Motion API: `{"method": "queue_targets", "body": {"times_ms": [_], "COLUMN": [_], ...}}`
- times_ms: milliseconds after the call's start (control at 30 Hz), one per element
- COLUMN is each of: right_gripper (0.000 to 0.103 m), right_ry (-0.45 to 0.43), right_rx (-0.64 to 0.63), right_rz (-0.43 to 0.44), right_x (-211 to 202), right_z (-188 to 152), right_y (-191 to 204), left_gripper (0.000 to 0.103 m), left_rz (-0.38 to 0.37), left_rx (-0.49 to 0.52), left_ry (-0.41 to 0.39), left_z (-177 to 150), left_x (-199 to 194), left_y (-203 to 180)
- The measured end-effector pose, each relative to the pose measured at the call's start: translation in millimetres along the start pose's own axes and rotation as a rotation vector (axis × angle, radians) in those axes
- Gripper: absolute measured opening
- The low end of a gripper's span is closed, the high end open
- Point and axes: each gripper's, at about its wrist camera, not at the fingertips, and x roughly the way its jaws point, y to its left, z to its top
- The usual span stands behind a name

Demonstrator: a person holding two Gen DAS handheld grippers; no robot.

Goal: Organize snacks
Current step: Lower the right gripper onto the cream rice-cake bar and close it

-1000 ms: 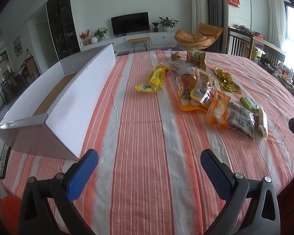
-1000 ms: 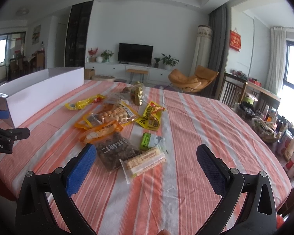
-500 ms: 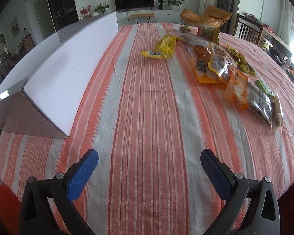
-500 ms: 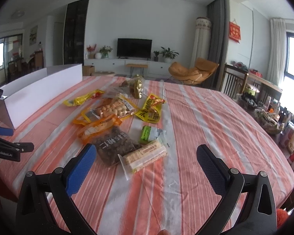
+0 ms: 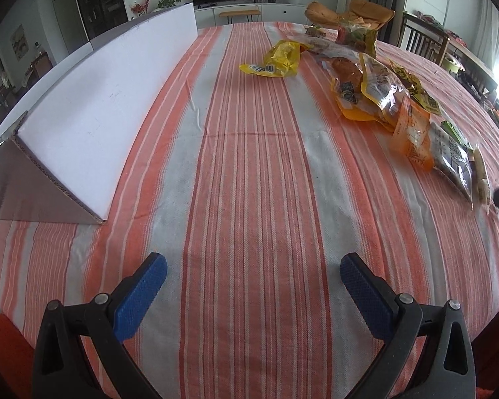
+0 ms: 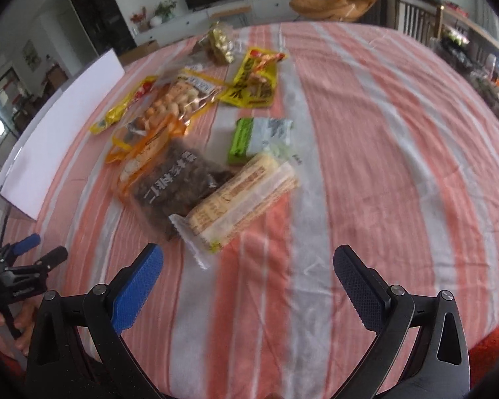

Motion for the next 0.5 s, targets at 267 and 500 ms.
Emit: {"method": "queue_targets", "body": {"times_ms": [267, 500], "right_gripper": [0.093, 0.028], "right_ry": [-0.003, 0.021], "right_rx": [0.156, 0.165], "right_rz": [0.132, 0.114], "right_x": [23.5, 24.1], "right_z": [30.2, 34.7], "right_y": [-1.7, -19.8], "left_gripper": [0.103, 0.103], "left_rz": [-0.006, -0.012], "left_rx": [-0.021, -0.027], "left_ry": [-0.001, -0.008], "left_z": [0.4, 1.6], "left_x": [1.5, 2.9], "left_y": [8.2, 8.9]}}
